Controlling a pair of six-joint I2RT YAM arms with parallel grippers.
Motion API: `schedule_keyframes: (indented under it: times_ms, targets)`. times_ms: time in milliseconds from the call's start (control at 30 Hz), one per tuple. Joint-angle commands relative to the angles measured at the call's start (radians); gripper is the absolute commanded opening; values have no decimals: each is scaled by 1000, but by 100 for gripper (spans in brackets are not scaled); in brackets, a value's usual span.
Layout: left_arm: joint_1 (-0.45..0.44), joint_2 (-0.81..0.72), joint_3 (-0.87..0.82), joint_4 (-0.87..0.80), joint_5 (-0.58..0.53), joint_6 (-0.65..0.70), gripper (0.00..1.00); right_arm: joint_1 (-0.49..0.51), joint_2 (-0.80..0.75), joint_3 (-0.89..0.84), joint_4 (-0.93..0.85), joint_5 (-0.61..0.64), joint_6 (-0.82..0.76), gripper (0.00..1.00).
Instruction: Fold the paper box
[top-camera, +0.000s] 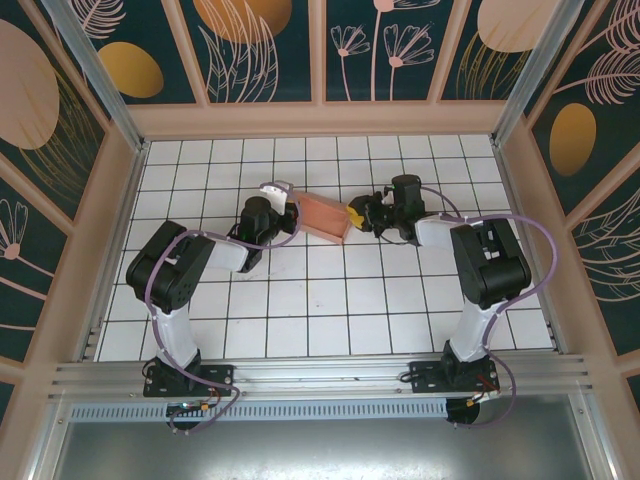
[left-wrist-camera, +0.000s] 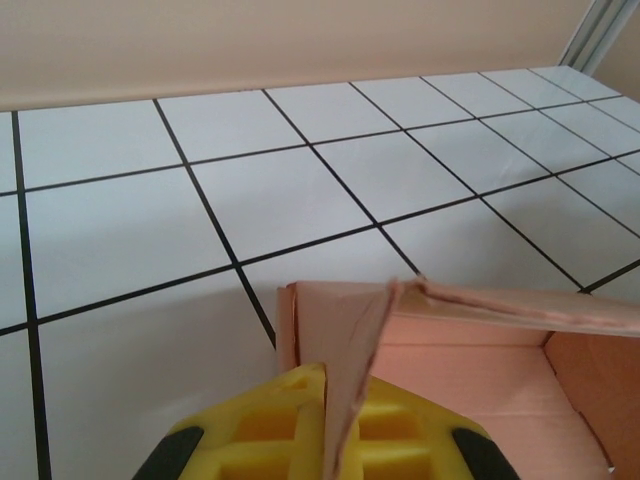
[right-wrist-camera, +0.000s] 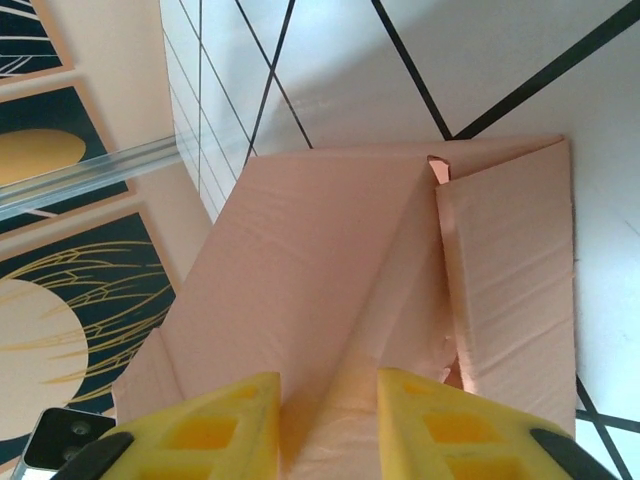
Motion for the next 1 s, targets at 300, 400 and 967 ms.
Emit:
schedule_keyframes:
  times_ms: [300,400,967]
  targets:
    - [-8,-4,-83,34,12,-37,24,-6,24,31,-92,53,-88,29]
    - [-8,-34,-112,35,15,-47,32,-6,23,43,-106,61,-100,29]
    - [-6,-327,-303,116,156,-93,93,-6,-45,76,-197,201,-246,52]
